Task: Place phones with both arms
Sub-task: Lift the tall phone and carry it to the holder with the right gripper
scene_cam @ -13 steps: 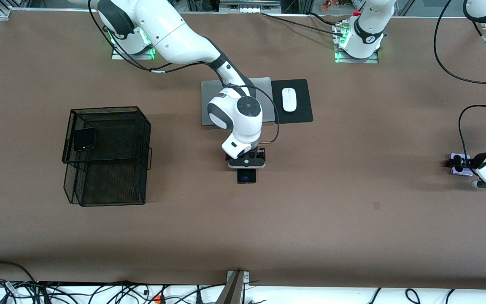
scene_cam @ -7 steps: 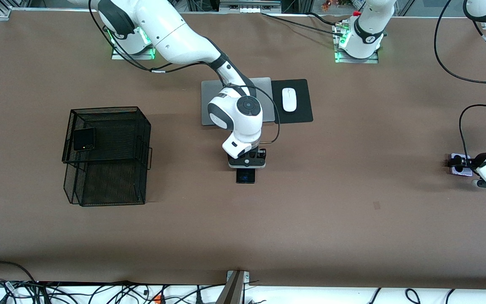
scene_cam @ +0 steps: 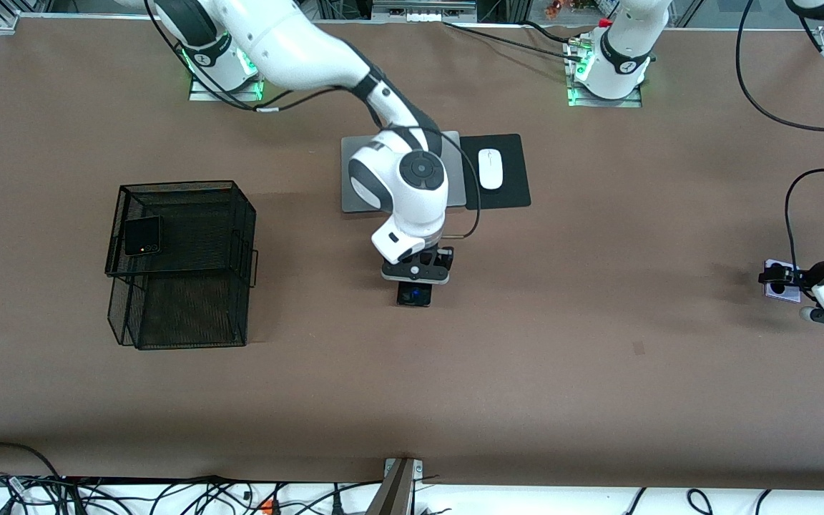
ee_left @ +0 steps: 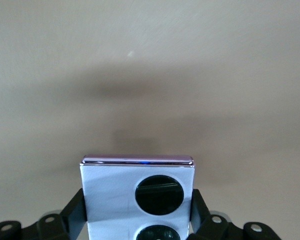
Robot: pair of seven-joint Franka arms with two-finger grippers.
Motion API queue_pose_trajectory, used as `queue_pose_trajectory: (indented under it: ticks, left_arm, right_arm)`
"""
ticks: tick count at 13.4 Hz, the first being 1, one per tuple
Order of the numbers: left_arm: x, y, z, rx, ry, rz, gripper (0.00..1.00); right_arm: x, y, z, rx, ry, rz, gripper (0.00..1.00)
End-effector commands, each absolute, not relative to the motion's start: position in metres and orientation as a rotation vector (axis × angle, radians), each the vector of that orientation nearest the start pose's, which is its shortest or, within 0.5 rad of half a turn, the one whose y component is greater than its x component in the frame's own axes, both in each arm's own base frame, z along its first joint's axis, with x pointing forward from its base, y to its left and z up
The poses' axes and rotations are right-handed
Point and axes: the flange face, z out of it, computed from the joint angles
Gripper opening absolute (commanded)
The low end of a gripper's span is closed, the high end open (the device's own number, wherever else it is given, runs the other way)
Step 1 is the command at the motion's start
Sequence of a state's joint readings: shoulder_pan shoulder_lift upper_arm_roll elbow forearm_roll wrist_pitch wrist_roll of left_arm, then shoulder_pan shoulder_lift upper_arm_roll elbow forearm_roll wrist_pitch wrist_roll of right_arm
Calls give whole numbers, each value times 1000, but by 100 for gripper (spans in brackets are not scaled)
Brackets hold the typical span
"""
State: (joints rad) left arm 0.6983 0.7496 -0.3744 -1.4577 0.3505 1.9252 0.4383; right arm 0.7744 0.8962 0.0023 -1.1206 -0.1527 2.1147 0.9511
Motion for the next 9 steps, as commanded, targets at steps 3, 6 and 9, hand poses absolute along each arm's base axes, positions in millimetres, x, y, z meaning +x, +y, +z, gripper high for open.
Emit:
queue_pose_trajectory:
  ticks: [3,6,9]
  left_arm:
    - [653,207,313,-3178,335,422,23]
    - [666,133,330,-3175,186,483,23]
    - [679,27,326,-3119,23,496,23]
  right_arm:
    - [580,475,404,-3161,75,-127,64]
    - [585,386,435,-3208,-45,-45,64]
    - [575,293,455,-3210,-139,-31,65]
